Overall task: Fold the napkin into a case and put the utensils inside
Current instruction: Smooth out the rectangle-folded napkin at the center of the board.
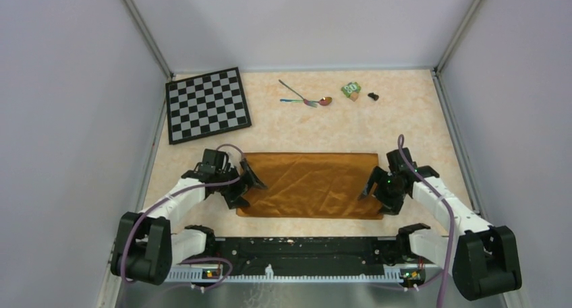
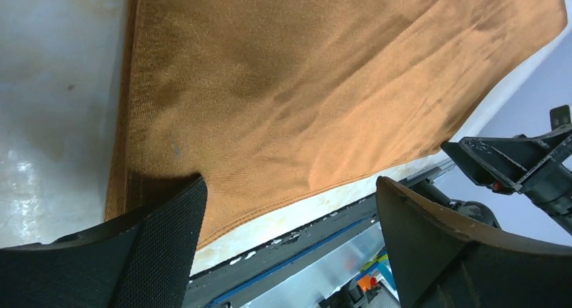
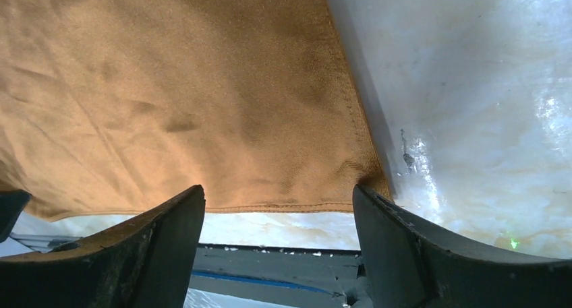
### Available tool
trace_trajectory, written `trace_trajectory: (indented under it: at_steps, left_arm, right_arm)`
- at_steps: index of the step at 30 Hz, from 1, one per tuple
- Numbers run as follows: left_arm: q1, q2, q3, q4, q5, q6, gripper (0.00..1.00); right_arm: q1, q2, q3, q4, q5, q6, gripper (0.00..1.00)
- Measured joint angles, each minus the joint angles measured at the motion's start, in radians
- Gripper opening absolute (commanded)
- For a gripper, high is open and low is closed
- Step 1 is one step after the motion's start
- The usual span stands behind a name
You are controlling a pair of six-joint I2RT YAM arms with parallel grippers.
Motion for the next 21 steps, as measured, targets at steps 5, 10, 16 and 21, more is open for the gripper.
trace_trajectory:
  at_steps: [5, 10, 16, 21]
  left_arm:
    - [-0.003, -0.034, 0.016, -0.079, -0.036, 0.010, 0.99]
    - [-0.003, -0.096, 0.091, -0.033, -0.005, 0.045, 0.99]
    - [-0.004, 0.089, 0.150, 0.280, 0.069, 0.007, 0.99]
    - [-0.002, 0.301, 0.217, 0.449, 0.039, 0.003, 0.99]
  right_arm:
    - [0.000, -0.006, 0.037, -0.001, -0.006, -0.037, 0.86]
    - [-0.012, 0.047, 0.155, 0.142, -0.122, -0.139, 0.90]
    - [-0.095, 0.253, 0.156, 0.528, -0.381, -0.172, 0.90]
    - [-0.176, 0.397, 0.137, 0.792, -0.530, -0.140, 0.90]
